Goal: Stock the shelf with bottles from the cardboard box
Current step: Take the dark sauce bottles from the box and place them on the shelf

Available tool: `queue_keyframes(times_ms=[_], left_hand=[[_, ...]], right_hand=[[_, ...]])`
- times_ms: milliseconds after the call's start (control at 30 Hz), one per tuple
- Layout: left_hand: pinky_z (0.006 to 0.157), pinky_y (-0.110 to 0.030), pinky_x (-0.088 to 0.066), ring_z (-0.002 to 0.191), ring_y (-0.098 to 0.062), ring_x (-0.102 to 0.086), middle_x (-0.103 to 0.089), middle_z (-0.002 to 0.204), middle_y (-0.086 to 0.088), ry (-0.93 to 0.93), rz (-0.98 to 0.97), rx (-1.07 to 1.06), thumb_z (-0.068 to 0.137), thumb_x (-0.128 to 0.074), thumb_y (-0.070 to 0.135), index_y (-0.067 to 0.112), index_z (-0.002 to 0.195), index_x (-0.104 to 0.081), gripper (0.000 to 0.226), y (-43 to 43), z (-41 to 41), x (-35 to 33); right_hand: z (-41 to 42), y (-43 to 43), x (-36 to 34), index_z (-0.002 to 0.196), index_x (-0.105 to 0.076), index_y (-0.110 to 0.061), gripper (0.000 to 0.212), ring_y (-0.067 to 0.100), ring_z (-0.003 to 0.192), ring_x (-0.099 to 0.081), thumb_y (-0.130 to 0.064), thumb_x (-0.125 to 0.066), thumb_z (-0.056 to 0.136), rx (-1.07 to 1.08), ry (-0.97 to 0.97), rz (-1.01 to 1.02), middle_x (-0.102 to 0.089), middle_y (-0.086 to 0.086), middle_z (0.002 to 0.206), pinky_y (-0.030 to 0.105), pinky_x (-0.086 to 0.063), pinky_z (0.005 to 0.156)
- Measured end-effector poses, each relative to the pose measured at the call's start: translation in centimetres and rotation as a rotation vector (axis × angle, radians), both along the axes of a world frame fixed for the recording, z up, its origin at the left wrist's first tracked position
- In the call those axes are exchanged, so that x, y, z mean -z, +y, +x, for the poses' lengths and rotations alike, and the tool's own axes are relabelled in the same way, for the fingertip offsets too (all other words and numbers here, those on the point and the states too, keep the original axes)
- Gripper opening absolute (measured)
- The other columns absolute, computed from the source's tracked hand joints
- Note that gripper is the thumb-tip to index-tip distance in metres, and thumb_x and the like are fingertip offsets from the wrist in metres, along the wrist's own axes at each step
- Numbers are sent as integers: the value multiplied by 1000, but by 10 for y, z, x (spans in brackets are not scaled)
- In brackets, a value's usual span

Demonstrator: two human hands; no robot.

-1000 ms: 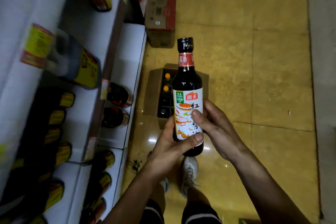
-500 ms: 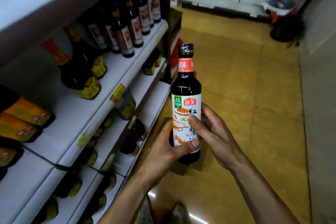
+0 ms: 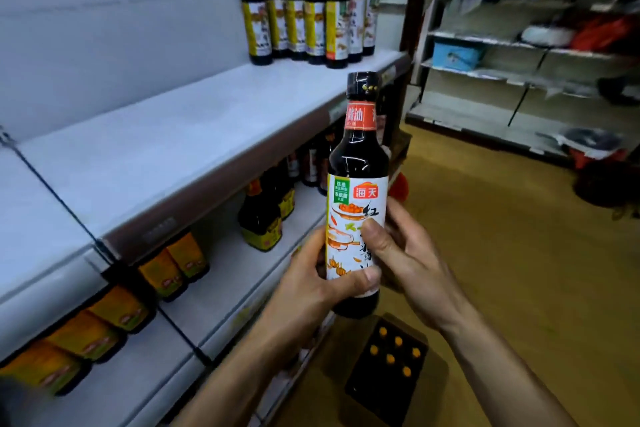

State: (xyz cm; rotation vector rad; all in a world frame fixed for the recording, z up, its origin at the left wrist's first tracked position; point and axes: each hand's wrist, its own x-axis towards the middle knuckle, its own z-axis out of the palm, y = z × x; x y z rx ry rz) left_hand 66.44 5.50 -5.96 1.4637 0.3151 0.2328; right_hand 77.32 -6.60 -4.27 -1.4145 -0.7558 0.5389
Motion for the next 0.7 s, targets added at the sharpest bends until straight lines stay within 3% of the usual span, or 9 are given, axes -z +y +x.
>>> queue_keyframes(times_ms=[133, 233, 367, 500, 567, 700], left_hand=[[93, -36, -60, 109, -22, -73, -76, 117, -2, -61, 63, -49, 76, -88, 20, 23, 129, -60, 60, 42, -15, -33], [99, -44, -58, 112, -21, -72, -74, 121, -1, -91, 165, -98, 75, -86, 30, 26, 131, -60, 62, 71, -33, -54], [97, -44, -58, 112, -19, -72, -74, 122, 2, -144, 231, -189, 78, -83, 33, 28, 132, -59, 59, 104, -64, -74], [98, -59, -55, 111, -32, -72, -74, 121, -8, -178, 227, -266, 81, -84, 26, 24, 131, -59, 56, 131, -95, -86], [98, -53, -57, 111, -28, -73, -74, 121, -5, -187, 237, -318, 83, -82, 21, 24, 131, -59, 53, 145, -111, -91], [83, -28, -61, 105, -18, -75, -77, 116, 0, -208, 258, -404, 86, -80, 9, 23, 129, -60, 50, 164, -135, -97]], right_hand=[[-14, 43, -36, 137, -57, -23, 49, 16, 111, -72, -41, -63, 92, -45, -58, 57, -74, -3, 123, 31, -60, 85], [-30, 73, -60, 134, -58, -21, 45, 14, 108, -73, -35, -59, 91, -91, -93, 104, -75, -4, 119, 26, -59, 82], [-55, 111, -86, 130, -60, -21, 44, 10, 105, -74, -38, -58, 90, -150, -164, 147, -76, -7, 116, 22, -59, 82], [-80, 148, -102, 128, -61, -26, 44, 10, 105, -74, -44, -58, 87, -235, -206, 166, -76, -9, 115, 24, -60, 84], [-91, 167, -107, 126, -61, -25, 42, 8, 103, -74, -42, -58, 88, -277, -225, 177, -76, -10, 113, 21, -59, 82], [-105, 201, -114, 124, -60, -25, 41, 5, 103, -73, -40, -60, 85, -352, -260, 171, -76, -13, 111, 19, -58, 81]])
